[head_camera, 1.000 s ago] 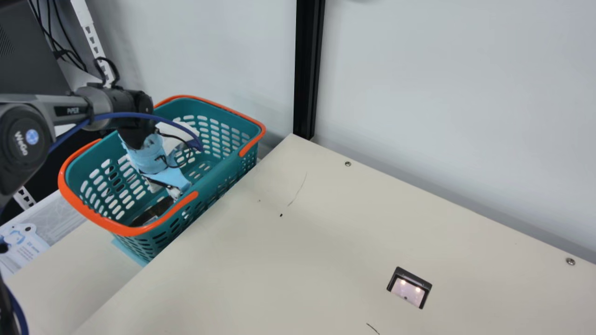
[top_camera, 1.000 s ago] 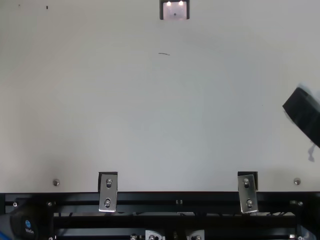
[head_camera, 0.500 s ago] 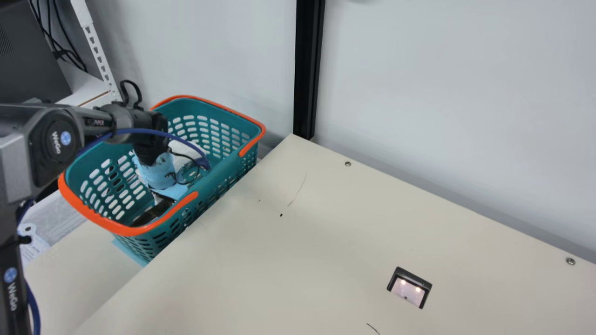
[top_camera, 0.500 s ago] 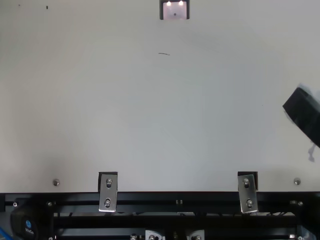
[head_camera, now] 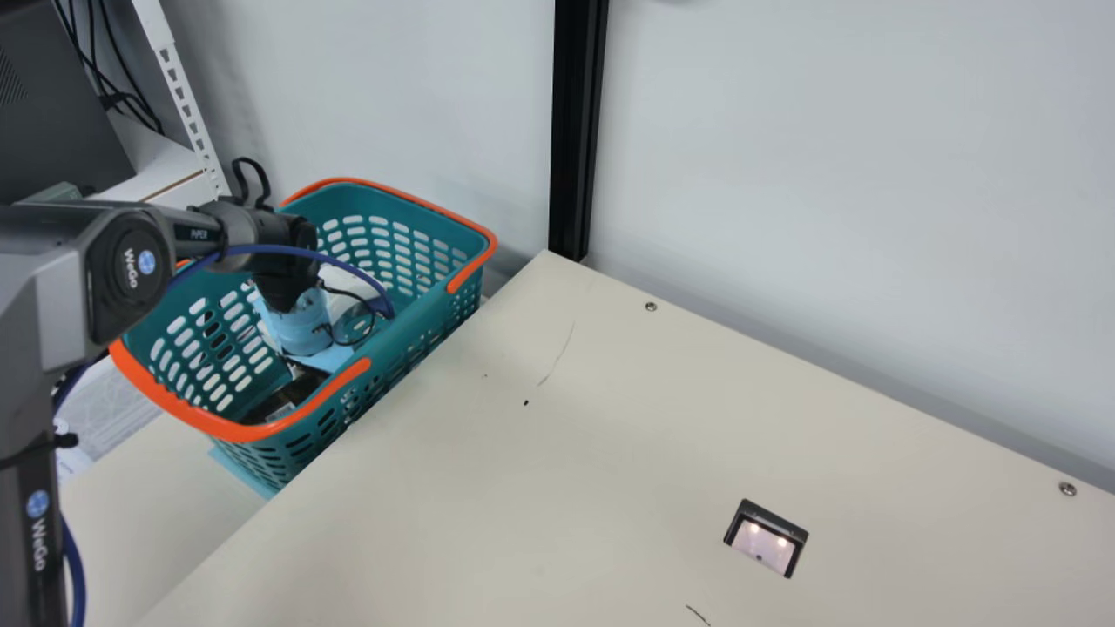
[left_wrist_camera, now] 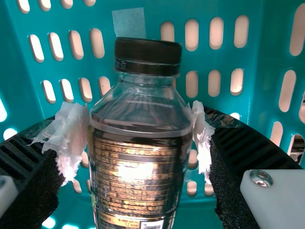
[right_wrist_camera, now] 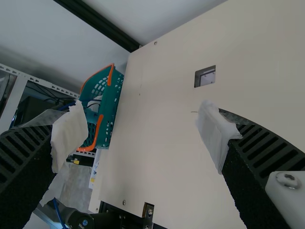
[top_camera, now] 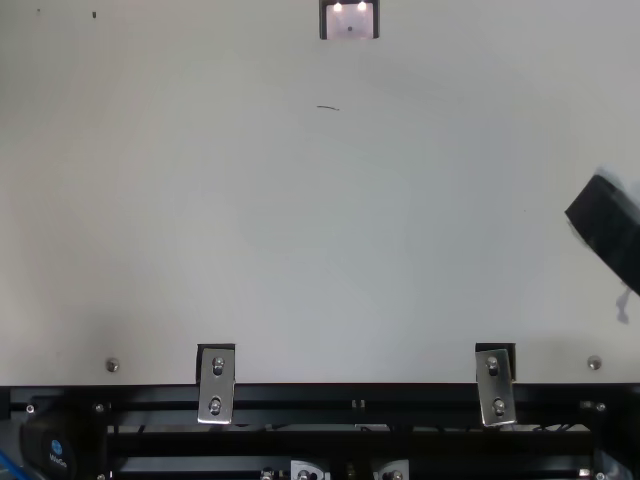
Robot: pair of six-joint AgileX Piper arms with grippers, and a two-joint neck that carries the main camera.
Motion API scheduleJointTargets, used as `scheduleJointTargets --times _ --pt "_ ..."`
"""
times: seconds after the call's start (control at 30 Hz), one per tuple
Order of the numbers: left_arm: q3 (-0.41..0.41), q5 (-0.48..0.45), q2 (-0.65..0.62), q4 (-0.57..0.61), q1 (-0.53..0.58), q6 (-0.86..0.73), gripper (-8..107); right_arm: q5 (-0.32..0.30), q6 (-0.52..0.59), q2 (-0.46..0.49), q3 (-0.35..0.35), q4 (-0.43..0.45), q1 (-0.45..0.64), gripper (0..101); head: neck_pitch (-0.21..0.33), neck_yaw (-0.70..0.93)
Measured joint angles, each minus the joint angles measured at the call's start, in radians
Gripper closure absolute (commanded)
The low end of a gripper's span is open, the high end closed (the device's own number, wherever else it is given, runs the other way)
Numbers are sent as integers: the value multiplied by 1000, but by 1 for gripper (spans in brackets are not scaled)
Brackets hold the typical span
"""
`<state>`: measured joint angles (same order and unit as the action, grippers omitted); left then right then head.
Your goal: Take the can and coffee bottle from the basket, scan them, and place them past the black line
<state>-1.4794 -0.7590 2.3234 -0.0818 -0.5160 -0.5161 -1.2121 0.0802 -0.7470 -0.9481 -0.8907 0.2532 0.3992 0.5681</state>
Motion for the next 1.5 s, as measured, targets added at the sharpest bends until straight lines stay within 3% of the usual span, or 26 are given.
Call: scheduleJointTargets --times 0.03,0.27,0.43,0.8,1.07,1.5 --pt "-2 0 4 0 0 0 89 0 0 0 0 0 0 0 0 0" --pt "4 26 -33 36 -13 -15 89 0 0 0 0 0 0 0 -5 0" --pt "28 83 -126 104 -25 -63 89 0 0 0 0 0 0 0 0 0" --pt "55 186 -425 379 -47 -186 89 0 0 0 0 0 0 0 0 0" --pt "60 157 -631 568 -28 -123 89 0 0 0 0 0 0 0 0 0" --pt "207 66 -919 760 55 98 89 0 0 0 0 0 0 0 0 0"
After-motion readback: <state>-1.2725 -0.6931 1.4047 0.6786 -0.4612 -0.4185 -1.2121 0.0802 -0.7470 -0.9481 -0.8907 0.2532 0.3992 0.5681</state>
